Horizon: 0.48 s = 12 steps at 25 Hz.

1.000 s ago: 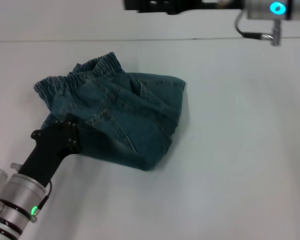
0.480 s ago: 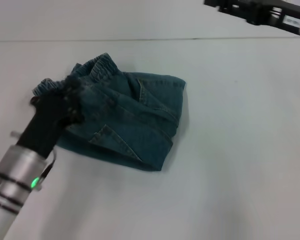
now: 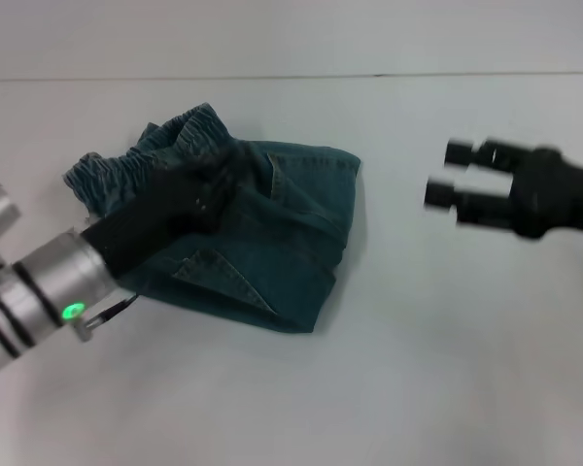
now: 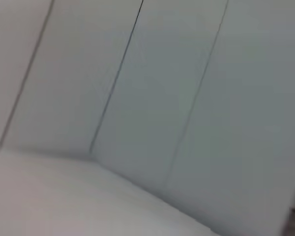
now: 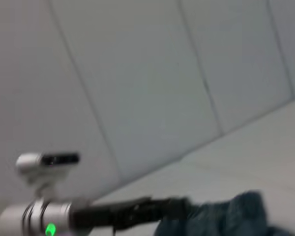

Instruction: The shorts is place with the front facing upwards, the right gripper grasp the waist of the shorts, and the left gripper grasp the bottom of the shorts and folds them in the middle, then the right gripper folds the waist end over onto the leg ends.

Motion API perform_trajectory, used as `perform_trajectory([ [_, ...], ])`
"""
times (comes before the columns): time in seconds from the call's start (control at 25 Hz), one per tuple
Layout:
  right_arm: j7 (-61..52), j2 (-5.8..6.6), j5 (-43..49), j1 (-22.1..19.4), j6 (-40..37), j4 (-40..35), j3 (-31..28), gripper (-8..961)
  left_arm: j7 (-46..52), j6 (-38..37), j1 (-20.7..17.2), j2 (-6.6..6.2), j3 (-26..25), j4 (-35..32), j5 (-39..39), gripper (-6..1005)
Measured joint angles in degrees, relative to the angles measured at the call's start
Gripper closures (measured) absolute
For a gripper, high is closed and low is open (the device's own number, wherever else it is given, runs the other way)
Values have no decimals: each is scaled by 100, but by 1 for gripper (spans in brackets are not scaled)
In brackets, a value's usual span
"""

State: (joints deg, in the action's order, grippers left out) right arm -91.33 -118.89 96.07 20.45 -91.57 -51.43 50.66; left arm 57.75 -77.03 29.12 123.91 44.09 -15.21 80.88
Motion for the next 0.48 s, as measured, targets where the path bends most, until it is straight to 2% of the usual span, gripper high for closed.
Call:
perform_trajectory([
  [0.04,12,-20,146,8,-79,1,13,140,631,0,-255,16,269,-593,209,922],
  [0.12,42,-64,398,56,-118,36,43,139,1360,-25,-634,36,507,-1341,562,871],
  [0.24,49,-83,534,136,-62,171,104,138,2203,-234,-1103,42,625,-2339,1214,766],
  [0.36,48,-97,556,179,81,299,126,137,2456,-649,-1281,42,395,-2675,1518,661],
  [0.48,48,-102,554,234,215,416,129,137,2478,-904,-1331,32,164,-2710,1589,595],
])
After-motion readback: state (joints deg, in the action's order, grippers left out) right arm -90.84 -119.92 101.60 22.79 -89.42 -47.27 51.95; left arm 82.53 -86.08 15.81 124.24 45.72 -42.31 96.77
